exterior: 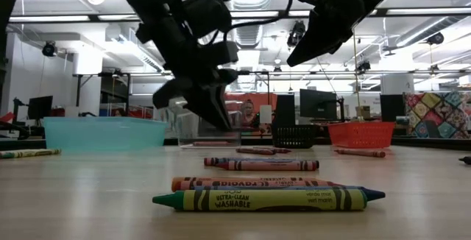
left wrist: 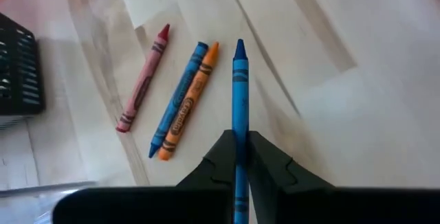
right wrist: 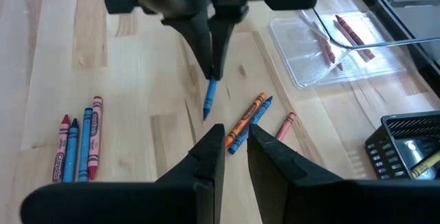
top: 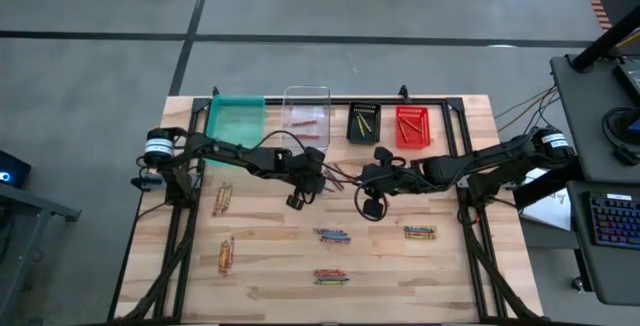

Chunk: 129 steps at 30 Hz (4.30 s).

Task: Sort crayons
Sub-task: Put the blue crayon into the green transparent bin, then put the red crayon into the transparent bin

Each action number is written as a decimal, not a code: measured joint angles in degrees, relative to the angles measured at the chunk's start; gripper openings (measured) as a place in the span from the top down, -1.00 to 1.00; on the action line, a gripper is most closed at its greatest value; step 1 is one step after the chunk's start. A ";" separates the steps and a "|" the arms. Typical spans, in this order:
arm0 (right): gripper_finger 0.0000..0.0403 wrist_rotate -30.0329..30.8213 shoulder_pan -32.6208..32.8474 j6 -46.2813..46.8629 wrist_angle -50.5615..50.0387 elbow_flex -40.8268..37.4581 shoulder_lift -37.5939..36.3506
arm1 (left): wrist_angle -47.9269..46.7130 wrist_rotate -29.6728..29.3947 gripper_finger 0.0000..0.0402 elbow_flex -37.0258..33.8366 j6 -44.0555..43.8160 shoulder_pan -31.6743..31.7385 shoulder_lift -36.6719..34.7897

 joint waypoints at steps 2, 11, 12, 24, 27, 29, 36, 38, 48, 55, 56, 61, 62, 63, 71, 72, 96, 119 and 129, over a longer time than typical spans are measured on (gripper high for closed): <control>0.74 -0.01 0.00 0.02 0.01 0.00 -0.01 | -1.10 -0.07 1.00 0.00 -0.29 -0.13 -0.69; 0.74 -0.28 0.00 0.04 0.01 0.00 -0.01 | -11.39 -4.78 1.00 0.10 -1.21 -0.08 -8.25; 0.74 -0.28 0.00 0.07 0.03 0.00 -0.01 | -13.73 -5.11 1.00 0.11 -1.20 0.24 -9.95; 0.74 -0.23 0.00 0.15 0.49 0.00 -0.01 | -32.33 -9.41 1.00 0.12 -14.87 15.30 -28.05; 0.74 -0.21 0.00 0.11 0.49 0.00 -0.01 | -33.36 -12.80 1.00 -0.54 -19.07 22.23 -30.51; 0.74 -0.21 0.00 0.10 0.49 0.00 -0.01 | -33.61 -12.88 1.00 -1.30 -21.49 27.56 -31.07; 0.74 -0.19 0.00 -0.05 0.49 0.00 -0.01 | -32.49 -12.70 1.00 -5.62 -29.47 46.76 -28.16; 0.74 0.02 0.00 -0.17 0.49 0.00 0.00 | -30.10 -12.65 1.00 -6.51 -32.88 50.73 -26.11; 0.74 0.03 0.00 -0.07 0.49 0.00 0.00 | -26.78 -12.74 1.00 -7.30 -35.73 53.61 -16.67; 0.74 0.03 0.00 -0.15 0.46 0.00 -0.01 | -25.46 -17.86 1.00 -7.30 -38.96 53.16 -12.41; 0.74 0.03 0.00 -0.15 0.46 0.00 -0.01 | -25.49 -18.10 1.00 -7.30 -39.10 53.16 -12.14; 0.74 0.03 0.00 -0.04 0.46 0.00 -0.01 | -25.40 -18.14 1.00 -6.93 -39.89 53.16 -11.45; 0.74 0.03 0.00 -0.04 0.46 0.00 -0.01 | -25.44 -18.16 1.00 -6.93 -39.90 53.16 -11.39; 0.74 0.03 0.00 -0.02 0.46 0.00 0.00 | -25.42 -18.16 1.00 -6.93 -39.89 53.16 -11.39; 0.74 0.03 0.00 0.00 0.46 0.00 -0.01 | -25.42 -18.21 0.88 -6.95 -39.89 52.94 -11.39; 0.74 0.03 0.00 0.00 0.46 0.00 -0.01 | -25.40 -18.21 0.83 -6.95 -39.85 52.72 -11.39; 0.74 -4.86 -4.20 11.97 -4.72 4.68 0.01 | -18.11 -17.63 0.41 -7.41 -39.48 30.86 -31.48; 0.74 -12.14 -6.75 30.68 -39.06 11.15 11.78 | 7.45 -17.79 0.41 -17.31 -33.52 7.78 -44.00; 0.63 -12.03 -9.29 32.97 -37.28 10.16 15.75 | 7.39 -17.81 0.41 -16.90 -33.88 7.77 -43.93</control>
